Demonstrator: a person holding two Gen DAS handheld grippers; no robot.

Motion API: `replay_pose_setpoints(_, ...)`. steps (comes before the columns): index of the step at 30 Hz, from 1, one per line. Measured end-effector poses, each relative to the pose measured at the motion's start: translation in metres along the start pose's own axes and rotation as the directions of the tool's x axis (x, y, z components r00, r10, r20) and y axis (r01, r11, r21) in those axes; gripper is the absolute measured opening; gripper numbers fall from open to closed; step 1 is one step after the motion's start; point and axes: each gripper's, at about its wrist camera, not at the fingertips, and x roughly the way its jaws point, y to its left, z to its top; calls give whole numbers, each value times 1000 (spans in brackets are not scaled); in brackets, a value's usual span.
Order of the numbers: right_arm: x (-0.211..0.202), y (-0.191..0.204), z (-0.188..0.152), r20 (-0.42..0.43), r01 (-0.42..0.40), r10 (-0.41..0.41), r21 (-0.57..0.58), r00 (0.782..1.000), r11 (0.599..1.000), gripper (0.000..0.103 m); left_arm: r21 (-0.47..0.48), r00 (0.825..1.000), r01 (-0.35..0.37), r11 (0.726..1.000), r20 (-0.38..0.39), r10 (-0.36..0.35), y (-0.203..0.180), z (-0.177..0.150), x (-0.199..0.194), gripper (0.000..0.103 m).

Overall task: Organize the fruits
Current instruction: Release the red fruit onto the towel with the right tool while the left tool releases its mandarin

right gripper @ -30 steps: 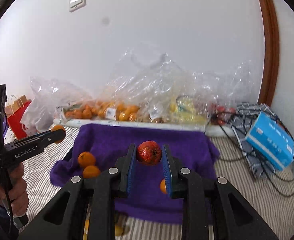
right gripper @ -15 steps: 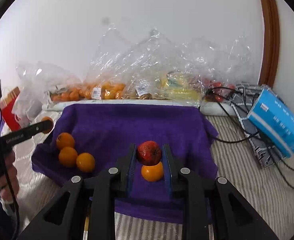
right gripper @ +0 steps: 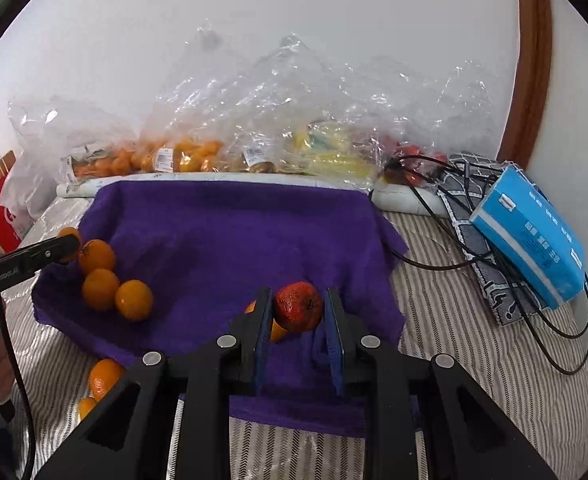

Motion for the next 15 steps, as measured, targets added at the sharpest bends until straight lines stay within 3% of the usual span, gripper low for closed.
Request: replay_pose_setpoints(15, 20, 2, -5, -89, -21, 21, 5, 996, 1000, 25, -10, 1000, 0, 1000, -9, 0, 3, 0, 3, 31)
